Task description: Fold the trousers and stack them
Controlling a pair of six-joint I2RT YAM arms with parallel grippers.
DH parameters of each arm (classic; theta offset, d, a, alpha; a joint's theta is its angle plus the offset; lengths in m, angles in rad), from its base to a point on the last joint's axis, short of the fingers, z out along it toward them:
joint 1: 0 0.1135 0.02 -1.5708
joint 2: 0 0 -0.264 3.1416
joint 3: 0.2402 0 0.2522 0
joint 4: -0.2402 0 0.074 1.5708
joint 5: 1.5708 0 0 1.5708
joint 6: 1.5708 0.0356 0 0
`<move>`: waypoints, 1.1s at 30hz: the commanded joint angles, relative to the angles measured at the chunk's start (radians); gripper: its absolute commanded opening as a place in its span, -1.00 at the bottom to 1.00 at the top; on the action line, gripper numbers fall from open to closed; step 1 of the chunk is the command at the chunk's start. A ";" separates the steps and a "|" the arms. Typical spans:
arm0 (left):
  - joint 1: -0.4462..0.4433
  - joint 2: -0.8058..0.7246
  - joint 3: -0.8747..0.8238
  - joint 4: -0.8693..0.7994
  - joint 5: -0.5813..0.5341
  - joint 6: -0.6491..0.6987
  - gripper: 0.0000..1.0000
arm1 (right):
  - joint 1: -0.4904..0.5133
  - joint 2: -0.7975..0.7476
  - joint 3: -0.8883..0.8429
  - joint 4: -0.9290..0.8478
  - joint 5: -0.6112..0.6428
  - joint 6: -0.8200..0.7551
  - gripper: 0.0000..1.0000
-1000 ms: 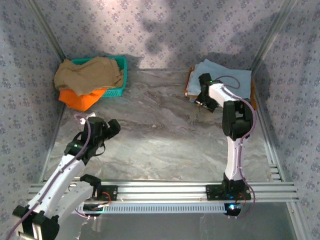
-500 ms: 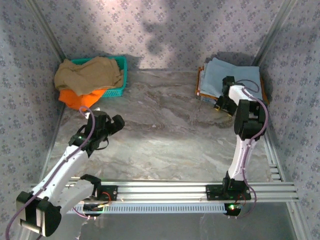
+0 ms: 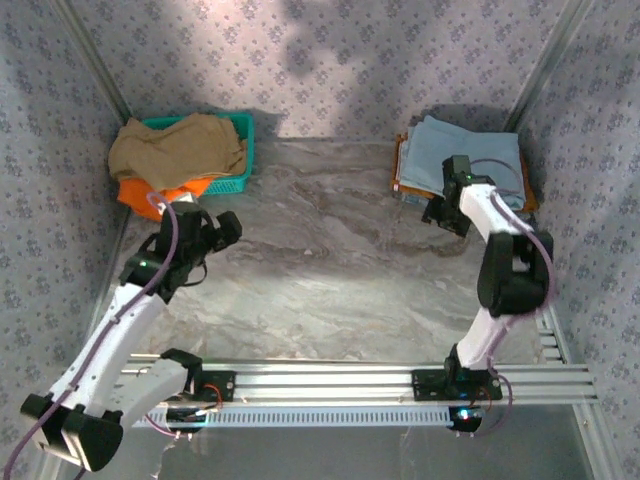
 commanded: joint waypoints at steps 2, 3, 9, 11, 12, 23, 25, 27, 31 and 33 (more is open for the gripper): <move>0.003 -0.054 0.129 -0.124 -0.103 0.110 0.99 | 0.070 -0.336 -0.013 0.053 0.049 -0.042 0.44; 0.003 -0.066 0.136 -0.118 -0.121 0.126 0.99 | 0.097 -0.408 -0.017 0.081 0.066 -0.041 0.44; 0.003 -0.131 0.084 -0.058 -0.275 0.194 0.99 | 0.354 -0.721 -0.183 0.355 0.333 -0.114 0.99; 0.002 -0.174 -0.015 0.075 -0.244 0.259 0.99 | 0.364 -0.757 -0.278 0.478 0.325 -0.112 0.99; 0.002 -0.195 -0.070 0.136 -0.229 0.283 0.99 | 0.365 -0.756 -0.308 0.510 0.322 -0.124 0.99; 0.009 -0.265 -0.370 0.547 -0.112 0.777 0.99 | 0.269 -0.654 -0.365 0.584 0.332 -0.346 0.99; 0.009 -0.259 -0.430 0.643 -0.087 0.804 0.99 | 0.223 -0.692 -0.494 0.776 0.198 -0.460 0.99; 0.009 -0.255 -0.481 0.702 -0.045 0.839 0.99 | 0.170 -0.694 -0.584 0.865 0.070 -0.524 0.99; 0.010 -0.208 -0.584 0.826 -0.081 0.872 0.99 | 0.069 -0.652 -0.713 0.990 -0.093 -0.513 0.99; 0.019 -0.178 -0.650 0.936 -0.126 0.870 0.99 | 0.024 -0.609 -0.773 1.078 -0.074 -0.473 0.99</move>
